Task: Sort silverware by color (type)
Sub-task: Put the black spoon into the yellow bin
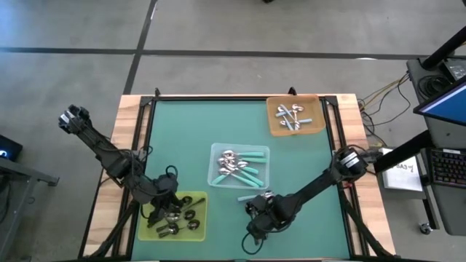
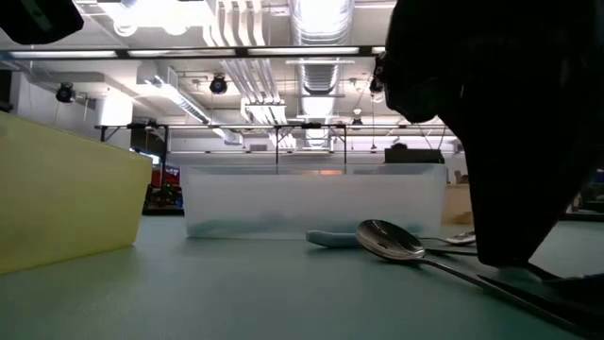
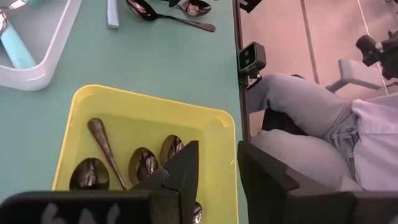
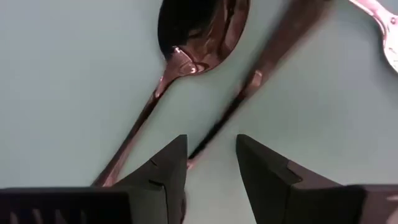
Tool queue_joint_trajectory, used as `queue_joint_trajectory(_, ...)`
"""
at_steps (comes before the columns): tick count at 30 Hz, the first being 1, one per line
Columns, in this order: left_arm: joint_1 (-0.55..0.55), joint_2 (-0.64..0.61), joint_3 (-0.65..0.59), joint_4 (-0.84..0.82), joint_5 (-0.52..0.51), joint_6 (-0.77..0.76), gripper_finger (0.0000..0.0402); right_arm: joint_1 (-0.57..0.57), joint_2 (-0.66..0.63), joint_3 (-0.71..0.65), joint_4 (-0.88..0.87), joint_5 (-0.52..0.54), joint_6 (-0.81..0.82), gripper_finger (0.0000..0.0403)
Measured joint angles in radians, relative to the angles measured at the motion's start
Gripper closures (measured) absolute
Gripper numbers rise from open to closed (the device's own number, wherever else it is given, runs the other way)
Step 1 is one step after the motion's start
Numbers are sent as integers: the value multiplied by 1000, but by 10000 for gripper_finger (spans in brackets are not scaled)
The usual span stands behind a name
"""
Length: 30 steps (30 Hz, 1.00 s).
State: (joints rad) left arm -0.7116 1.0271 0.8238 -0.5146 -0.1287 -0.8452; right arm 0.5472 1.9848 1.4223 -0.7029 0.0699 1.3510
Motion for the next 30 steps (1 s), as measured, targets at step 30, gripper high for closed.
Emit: queue_joint_trajectory(30, 5, 110, 0, 281, -331, 184, 306, 11, -255, -8, -40, 326, -347, 393)
